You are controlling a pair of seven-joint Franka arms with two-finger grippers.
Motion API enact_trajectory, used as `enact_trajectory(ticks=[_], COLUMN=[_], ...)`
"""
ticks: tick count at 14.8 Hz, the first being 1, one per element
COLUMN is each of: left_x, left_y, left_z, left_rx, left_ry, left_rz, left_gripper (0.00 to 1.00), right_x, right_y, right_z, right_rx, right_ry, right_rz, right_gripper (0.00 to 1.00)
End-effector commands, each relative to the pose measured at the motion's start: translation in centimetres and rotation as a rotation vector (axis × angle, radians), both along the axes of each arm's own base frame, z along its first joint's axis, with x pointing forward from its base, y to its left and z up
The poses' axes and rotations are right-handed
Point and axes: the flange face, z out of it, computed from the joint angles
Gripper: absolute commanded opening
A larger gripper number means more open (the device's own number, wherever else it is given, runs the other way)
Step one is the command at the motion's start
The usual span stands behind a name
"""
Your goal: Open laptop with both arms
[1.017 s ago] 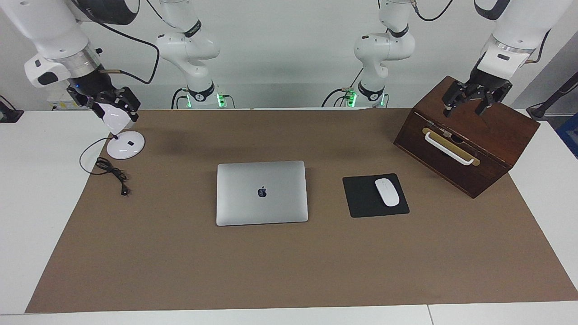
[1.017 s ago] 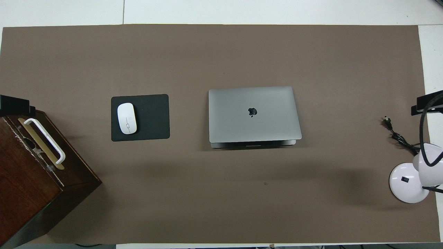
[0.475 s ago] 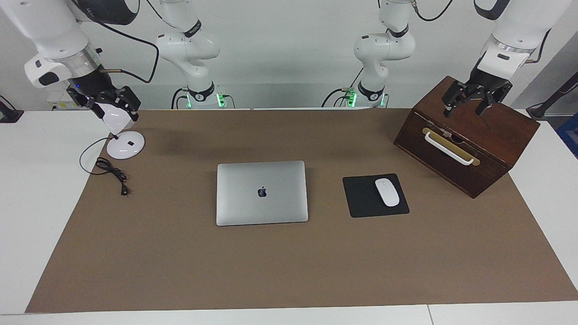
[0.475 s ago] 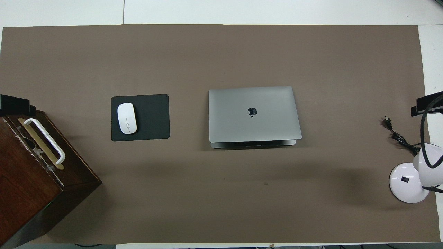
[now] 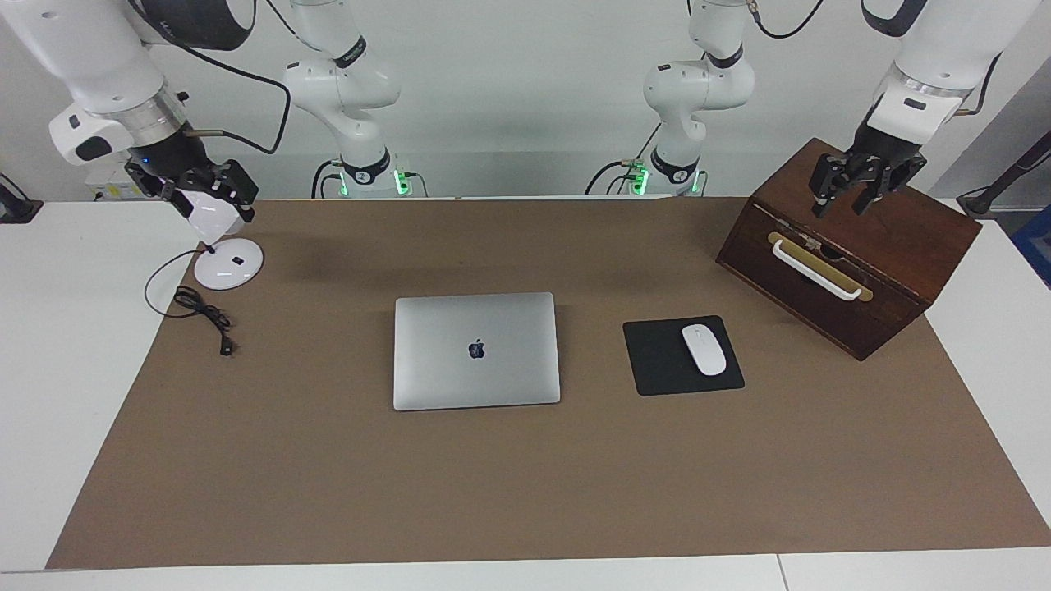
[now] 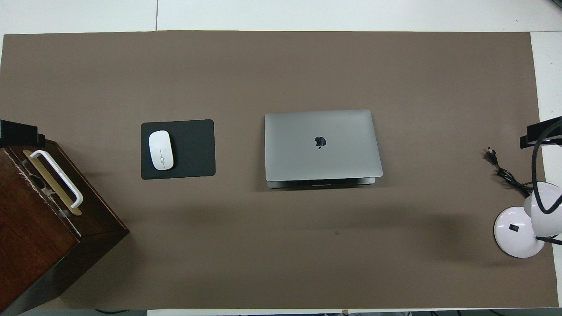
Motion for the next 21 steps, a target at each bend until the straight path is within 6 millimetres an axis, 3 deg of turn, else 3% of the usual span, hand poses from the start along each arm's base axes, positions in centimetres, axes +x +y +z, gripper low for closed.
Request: enact_trajectory(ticks=[1, 7, 12, 14, 18, 21], left_x=[0.0, -0.1, -2.1, -2.8, -3.7, -5.0], left_y=[0.0, -0.1, -0.9, -2.0, -6.0, -9.1], left_z=[-0.2, -1.5, -5.5, -7.4, -11.2, -14.6], left_rx=[0.015, 0.012, -0.035, -0.055, -0.081, -0.107], left_ry=[-0.013, -0.016, -0.091, -0.122, -0.181, -0.239], left_rz=[0.002, -0.003, -0.001, -0.011, -0.069, -0.078], left_gripper=[0.00, 0.00, 0.00, 0.00, 0.00, 0.00], right_x=[-0.6, -0.6, -0.4, -0.2, 0.1, 0.8], right_y=[-0.4, -1.4, -1.0, -0.7, -0.4, 2.4], right_z=[-0.5, -1.1, -2.9, -3.6, -5.8, -7.9], right_rx=[0.029, 0.094, 0.212, 0.258, 0.349, 0.378], right_ry=[-0.014, -0.053, -0.196, -0.241, -0.339, -0.413], right_rz=[0.058, 0.057, 0.016, -0.001, -0.052, -0.078], right_gripper=[1.00, 1.00, 1.00, 1.00, 1.00, 1.00])
